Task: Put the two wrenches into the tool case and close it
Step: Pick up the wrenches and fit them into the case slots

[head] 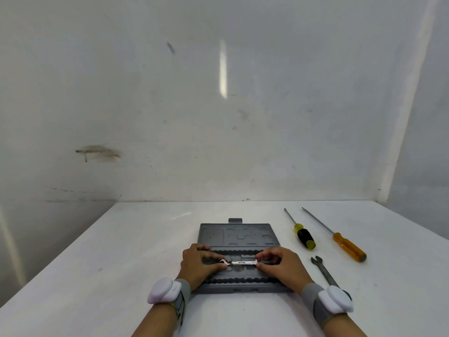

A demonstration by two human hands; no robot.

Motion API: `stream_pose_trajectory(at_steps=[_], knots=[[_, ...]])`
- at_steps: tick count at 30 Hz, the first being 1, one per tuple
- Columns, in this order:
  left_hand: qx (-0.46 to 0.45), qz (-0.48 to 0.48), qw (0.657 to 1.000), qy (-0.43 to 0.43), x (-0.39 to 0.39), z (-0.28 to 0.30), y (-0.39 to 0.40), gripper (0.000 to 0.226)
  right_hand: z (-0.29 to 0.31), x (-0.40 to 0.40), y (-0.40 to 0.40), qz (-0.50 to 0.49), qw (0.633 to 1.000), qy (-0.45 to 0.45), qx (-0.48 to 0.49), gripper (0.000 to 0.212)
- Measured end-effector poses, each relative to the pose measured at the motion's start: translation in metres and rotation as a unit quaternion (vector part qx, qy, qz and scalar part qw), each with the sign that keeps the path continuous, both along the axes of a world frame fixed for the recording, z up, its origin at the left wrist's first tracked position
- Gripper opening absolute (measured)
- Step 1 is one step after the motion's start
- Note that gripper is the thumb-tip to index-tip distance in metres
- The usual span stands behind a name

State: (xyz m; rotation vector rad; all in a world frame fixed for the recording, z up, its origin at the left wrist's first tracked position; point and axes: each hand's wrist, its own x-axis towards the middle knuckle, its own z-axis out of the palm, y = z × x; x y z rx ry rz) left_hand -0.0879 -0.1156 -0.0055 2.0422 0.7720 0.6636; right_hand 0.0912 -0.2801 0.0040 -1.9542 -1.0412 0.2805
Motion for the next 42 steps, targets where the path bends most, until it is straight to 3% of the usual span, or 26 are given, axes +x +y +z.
stream_pose_trajectory(at_steps=[9,18,21,25,42], knots=[[0.007,-0.002,1.000,0.028,-0.001,0.006,-0.002,0.032,0.005,0.001,0.000,0.006,1.000,0.007,0.003,0.021],[0.051,0.054,0.997,0.015,0.021,0.024,-0.011,0.012,0.025,0.007,-0.008,-0.011,0.999,0.004,0.037,0.013],[0.046,0.032,0.998,-0.026,0.035,0.028,-0.021,0.005,0.029,0.013,-0.016,-0.026,0.999,0.002,0.039,0.013],[0.035,-0.009,0.998,-0.047,0.060,0.031,-0.037,0.013,0.032,0.023,-0.031,-0.058,0.998,0.005,0.022,0.012],[0.027,-0.139,0.990,0.020,0.158,0.030,-0.118,0.024,0.016,0.068,-0.095,-0.228,0.969,0.057,-0.072,0.025]])
